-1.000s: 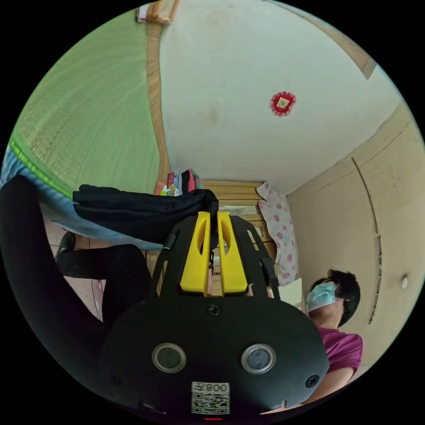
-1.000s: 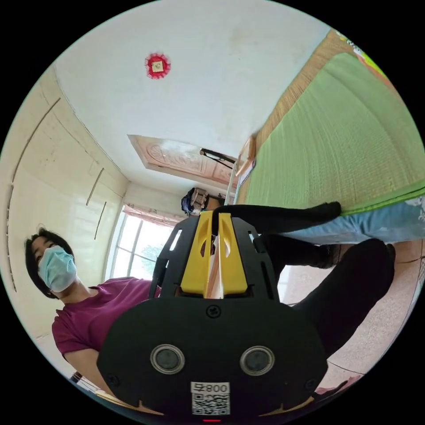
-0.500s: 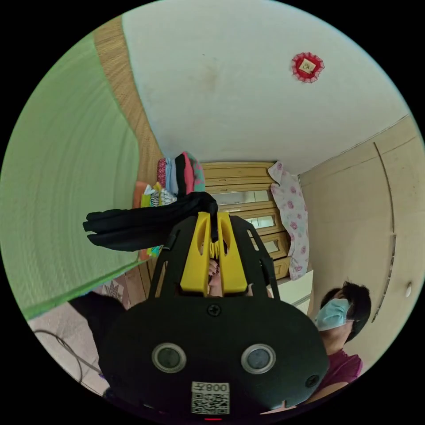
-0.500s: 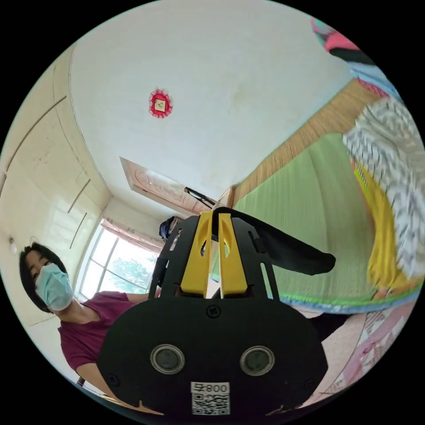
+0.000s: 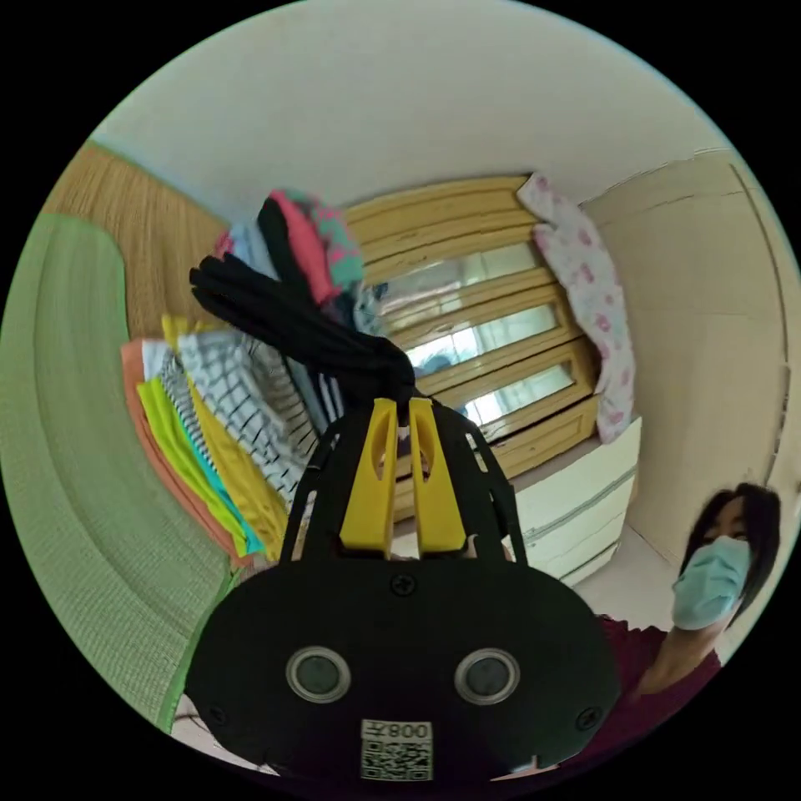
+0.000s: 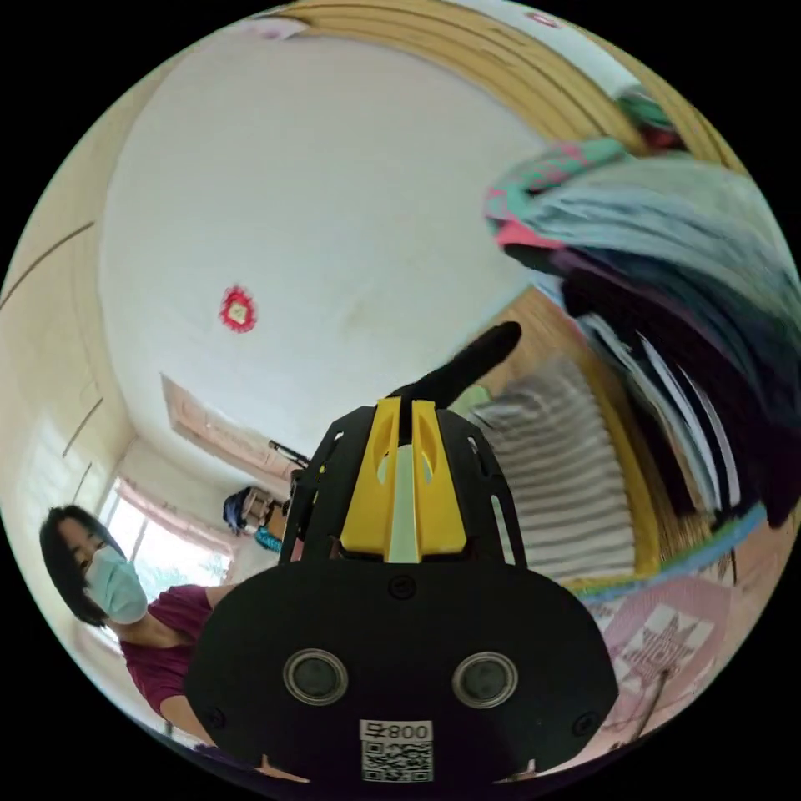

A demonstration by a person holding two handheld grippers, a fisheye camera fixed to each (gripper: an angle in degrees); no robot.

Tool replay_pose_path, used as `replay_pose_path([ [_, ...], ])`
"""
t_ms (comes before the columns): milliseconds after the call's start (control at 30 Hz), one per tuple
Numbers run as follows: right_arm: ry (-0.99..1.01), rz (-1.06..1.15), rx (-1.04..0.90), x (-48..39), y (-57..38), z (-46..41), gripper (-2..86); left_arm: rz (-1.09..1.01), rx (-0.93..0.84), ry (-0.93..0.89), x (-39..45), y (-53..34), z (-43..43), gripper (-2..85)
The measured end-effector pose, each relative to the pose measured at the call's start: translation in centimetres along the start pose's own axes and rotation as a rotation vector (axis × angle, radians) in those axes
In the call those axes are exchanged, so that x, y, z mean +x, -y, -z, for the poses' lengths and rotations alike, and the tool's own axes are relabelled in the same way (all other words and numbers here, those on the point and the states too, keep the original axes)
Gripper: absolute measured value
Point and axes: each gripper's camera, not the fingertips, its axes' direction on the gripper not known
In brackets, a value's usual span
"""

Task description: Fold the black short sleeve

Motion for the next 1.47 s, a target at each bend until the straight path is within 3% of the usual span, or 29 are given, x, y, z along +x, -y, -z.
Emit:
replay_pose_path([
  [67, -0.033, -0.13, -0.012, 6.1, -1.1, 0.6, 2.0, 0.088, -0.108, 0.026, -3.5, 0.0, -5.0, 2.5],
  [167, 0.022, -0.175, -0.01, 11.2, -1.9, 1.1, 1.9, 0.088, -0.122, -0.009, -4.2, 0.5, -7.8, 2.4],
  [467, 0.016, -0.01, 0.012, 11.0, 1.5, 5.0, 1.9, -0.154, -0.239, 0.095, 1.3, 4.2, -14.7, 2.4],
  [600, -0.075, -0.166, -0.068, 16.5, 0.3, 3.5, 1.7, -0.141, -0.341, 0.212, -0.3, 3.2, -18.4, 2.5],
  [733, 0.011, -0.225, 0.032, 18.5, -1.0, 4.6, 1.4, -0.08, -0.342, 0.223, -1.3, 3.3, -19.7, 2.4],
  [900, -0.075, -0.14, 0.169, 13.9, -1.3, 7.7, 0.3, -0.084, -0.358, 0.209, -0.5, 3.8, -20.6, 1.8],
  [1033, -0.155, 0.026, 0.167, 6.6, -1.6, 6.0, 0.1, -0.118, -0.346, 0.195, 1.2, 3.7, -20.2, 0.8],
  [1300, -0.245, 0.333, -0.063, -7.7, -1.7, -10.8, 0.0, -0.291, -0.213, 0.334, 6.5, 9.7, -21.2, 0.1],
  [1467, -0.465, 0.436, -0.106, -11.4, -4.4, -17.4, 0.0, -0.343, -0.245, 0.588, 6.9, 14.9, -24.7, 0.0],
])
